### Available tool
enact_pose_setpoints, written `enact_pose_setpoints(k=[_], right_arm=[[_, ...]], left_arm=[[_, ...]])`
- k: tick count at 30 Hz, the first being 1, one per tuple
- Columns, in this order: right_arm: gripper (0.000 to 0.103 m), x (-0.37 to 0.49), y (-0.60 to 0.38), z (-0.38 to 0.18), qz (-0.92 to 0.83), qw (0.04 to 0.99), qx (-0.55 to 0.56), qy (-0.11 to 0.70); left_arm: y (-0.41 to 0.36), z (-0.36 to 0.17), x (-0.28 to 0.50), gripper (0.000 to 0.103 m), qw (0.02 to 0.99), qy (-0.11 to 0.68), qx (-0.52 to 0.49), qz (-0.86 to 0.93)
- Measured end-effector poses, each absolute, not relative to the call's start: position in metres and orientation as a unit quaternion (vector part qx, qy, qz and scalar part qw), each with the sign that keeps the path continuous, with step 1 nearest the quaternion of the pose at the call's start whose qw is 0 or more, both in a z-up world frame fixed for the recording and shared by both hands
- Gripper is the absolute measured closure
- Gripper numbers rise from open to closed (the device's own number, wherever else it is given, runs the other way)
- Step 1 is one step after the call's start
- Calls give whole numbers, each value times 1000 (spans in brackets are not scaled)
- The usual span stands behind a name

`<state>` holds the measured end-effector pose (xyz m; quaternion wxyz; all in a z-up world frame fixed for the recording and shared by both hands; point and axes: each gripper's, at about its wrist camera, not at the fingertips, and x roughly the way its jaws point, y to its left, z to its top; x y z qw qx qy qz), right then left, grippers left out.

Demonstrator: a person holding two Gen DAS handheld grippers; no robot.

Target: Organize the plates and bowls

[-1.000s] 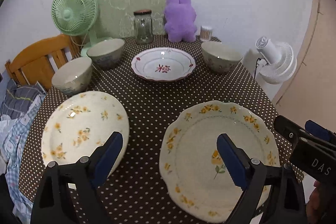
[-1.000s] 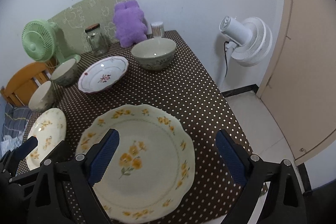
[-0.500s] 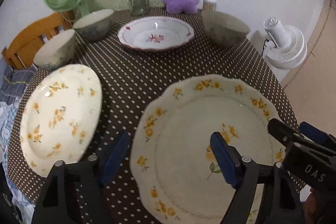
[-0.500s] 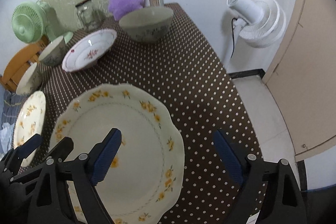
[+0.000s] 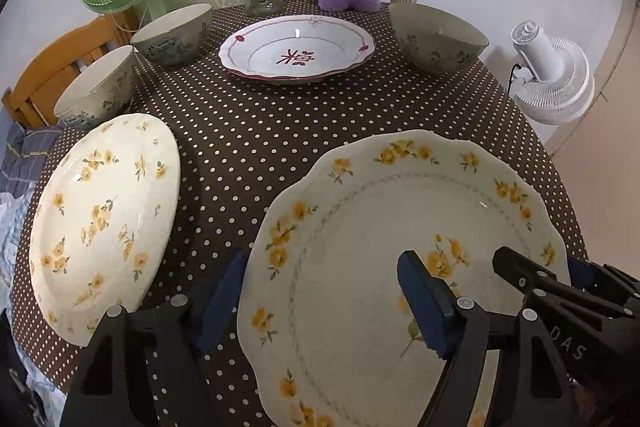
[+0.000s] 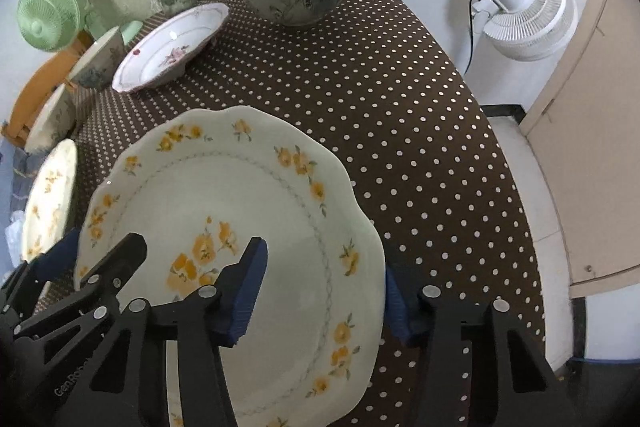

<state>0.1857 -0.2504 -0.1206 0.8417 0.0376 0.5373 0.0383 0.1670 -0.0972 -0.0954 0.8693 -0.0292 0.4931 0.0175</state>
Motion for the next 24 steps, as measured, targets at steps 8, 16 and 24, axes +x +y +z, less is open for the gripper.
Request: enact_pose_setpoints(k=[8, 16, 24], right_arm=[[45, 201, -248, -119, 24, 836, 41, 546], [45, 223, -236, -113, 39, 839, 37, 541], [45, 242, -224, -117, 41, 836, 42, 546]], left_arm=[[-98, -94, 182, 25, 864, 503, -26, 8], [-83, -92, 202, 25, 863, 504, -33, 27], [-72, -97, 220, 25, 862, 504, -32, 34]])
